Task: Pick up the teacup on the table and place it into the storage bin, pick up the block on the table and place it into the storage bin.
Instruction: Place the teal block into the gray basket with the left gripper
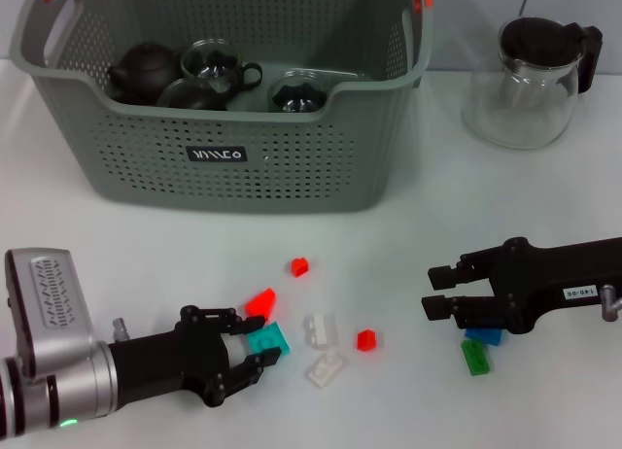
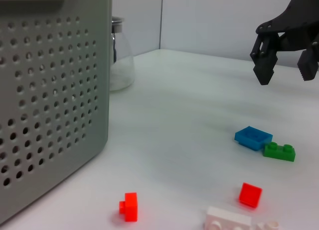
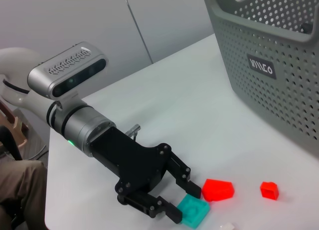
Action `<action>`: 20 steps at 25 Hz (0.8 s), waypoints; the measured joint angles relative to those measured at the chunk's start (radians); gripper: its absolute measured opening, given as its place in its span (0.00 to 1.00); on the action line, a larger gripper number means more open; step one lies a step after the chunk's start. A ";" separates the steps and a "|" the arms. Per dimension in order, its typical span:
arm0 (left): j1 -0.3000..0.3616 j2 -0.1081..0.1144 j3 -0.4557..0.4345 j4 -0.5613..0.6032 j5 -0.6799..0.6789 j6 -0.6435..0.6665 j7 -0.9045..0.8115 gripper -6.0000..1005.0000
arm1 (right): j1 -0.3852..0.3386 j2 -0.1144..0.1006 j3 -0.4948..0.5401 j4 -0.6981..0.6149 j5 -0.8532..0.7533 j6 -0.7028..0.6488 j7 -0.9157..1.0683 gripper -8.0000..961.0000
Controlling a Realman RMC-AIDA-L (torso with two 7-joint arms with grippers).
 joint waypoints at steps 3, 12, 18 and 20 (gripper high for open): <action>0.002 0.000 0.001 0.012 0.007 0.006 -0.021 0.39 | 0.002 0.000 0.000 0.000 0.000 -0.001 0.000 0.49; 0.018 0.033 -0.036 0.110 0.009 0.206 -0.183 0.40 | 0.002 -0.001 0.000 0.000 0.000 -0.003 -0.001 0.49; -0.019 0.072 -0.146 0.201 0.000 0.416 -0.358 0.40 | 0.004 -0.002 0.000 0.000 0.000 0.000 -0.001 0.49; -0.041 0.082 -0.182 0.220 -0.010 0.476 -0.406 0.40 | 0.004 -0.002 0.000 0.000 0.000 0.000 -0.001 0.49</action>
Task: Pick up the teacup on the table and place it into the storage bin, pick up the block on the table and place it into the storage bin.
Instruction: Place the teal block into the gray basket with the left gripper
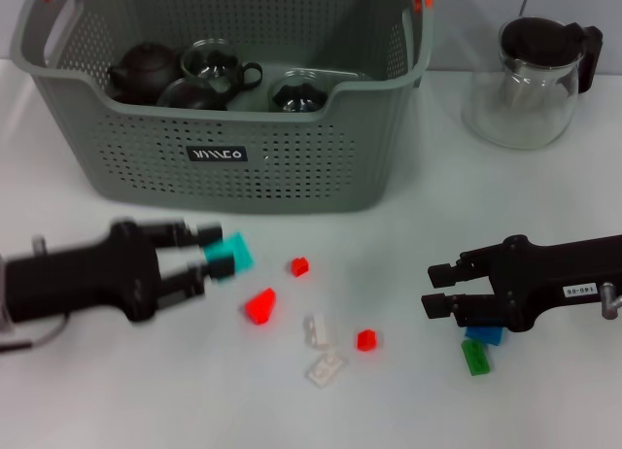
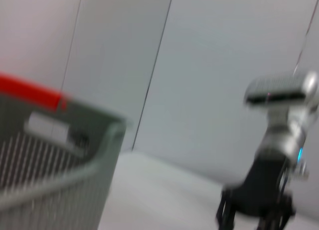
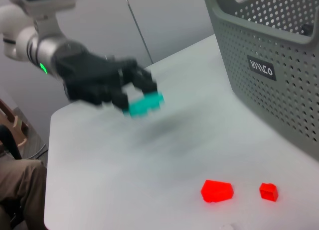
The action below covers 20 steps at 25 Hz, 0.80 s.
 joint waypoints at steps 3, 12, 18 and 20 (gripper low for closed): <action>-0.048 0.021 -0.054 0.026 -0.039 0.083 -0.104 0.40 | 0.001 0.000 0.000 0.000 0.000 0.001 0.000 0.49; -0.223 0.064 -0.086 0.182 -0.187 0.033 -0.436 0.41 | 0.005 0.000 -0.002 0.000 -0.001 0.000 0.000 0.49; -0.323 0.109 0.134 0.245 -0.083 -0.341 -0.659 0.41 | 0.005 0.003 -0.004 0.000 0.000 0.000 0.000 0.49; -0.344 0.121 0.243 0.239 0.010 -0.472 -0.730 0.41 | 0.005 0.003 -0.004 0.000 0.000 0.000 0.000 0.49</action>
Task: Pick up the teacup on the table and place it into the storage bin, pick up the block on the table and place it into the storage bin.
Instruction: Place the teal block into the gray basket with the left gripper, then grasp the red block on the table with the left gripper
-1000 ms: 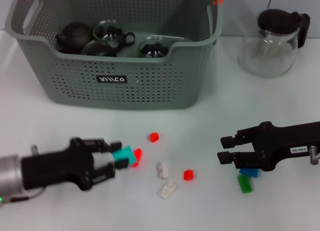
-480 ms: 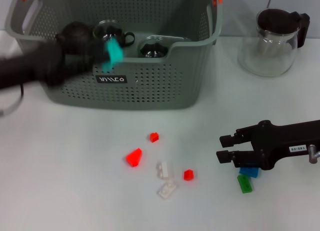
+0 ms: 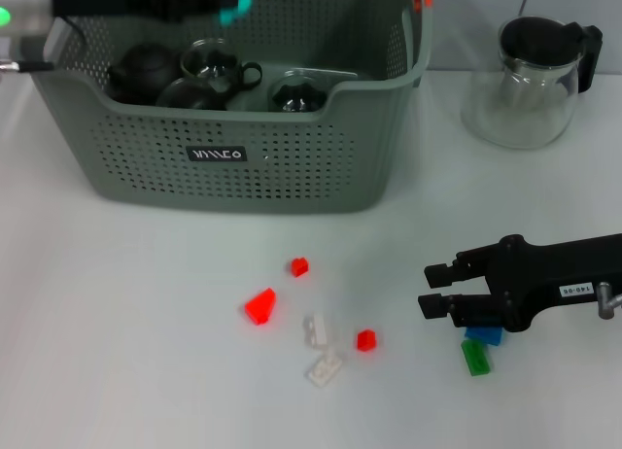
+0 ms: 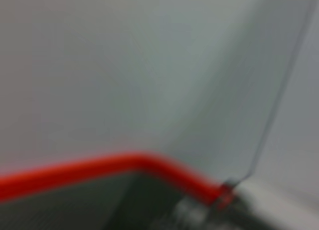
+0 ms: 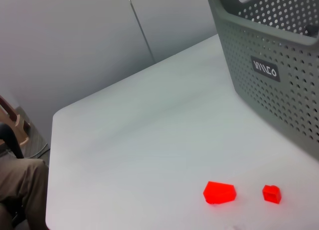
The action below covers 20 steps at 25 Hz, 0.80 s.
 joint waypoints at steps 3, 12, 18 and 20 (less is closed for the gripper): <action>-0.022 -0.005 0.087 -0.009 0.146 -0.126 -0.108 0.41 | -0.001 0.001 0.002 0.000 0.000 0.000 -0.002 0.49; -0.004 -0.072 0.108 0.081 0.278 -0.239 -0.210 0.47 | -0.007 0.002 0.003 0.000 -0.003 0.000 -0.005 0.49; 0.127 -0.103 0.015 0.173 -0.022 -0.077 -0.075 0.58 | -0.010 0.003 0.004 0.000 0.000 0.000 -0.007 0.49; 0.207 -0.105 -0.036 0.148 -0.204 0.072 0.093 0.62 | -0.010 0.003 0.004 0.000 0.000 0.000 -0.007 0.49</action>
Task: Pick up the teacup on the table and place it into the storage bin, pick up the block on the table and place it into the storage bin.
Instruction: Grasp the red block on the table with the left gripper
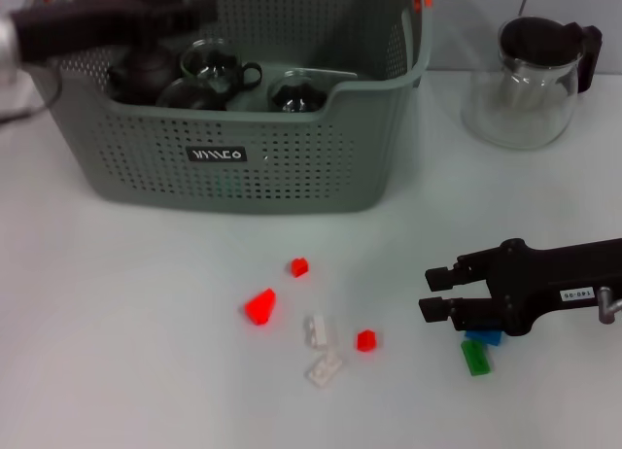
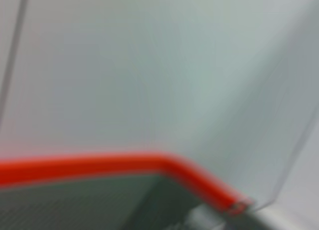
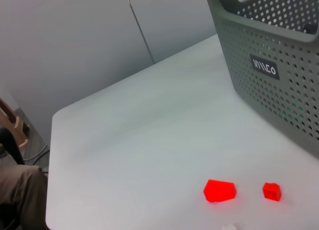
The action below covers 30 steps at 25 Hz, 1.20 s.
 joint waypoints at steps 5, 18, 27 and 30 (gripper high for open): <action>0.129 -0.012 -0.067 -0.071 -0.099 0.336 0.367 0.61 | 0.000 0.000 0.000 0.000 0.000 0.002 0.000 0.49; 0.226 -0.101 -0.011 -0.389 0.143 0.116 0.876 0.51 | 0.009 0.003 0.004 0.000 0.000 0.003 0.002 0.49; 0.168 -0.104 -0.010 -0.553 0.141 -0.076 1.022 0.48 | 0.001 0.003 0.012 0.000 0.000 0.001 0.003 0.49; 0.155 -0.104 -0.010 -0.582 0.141 -0.116 1.043 0.48 | 0.002 0.004 0.012 0.000 0.000 0.002 0.001 0.49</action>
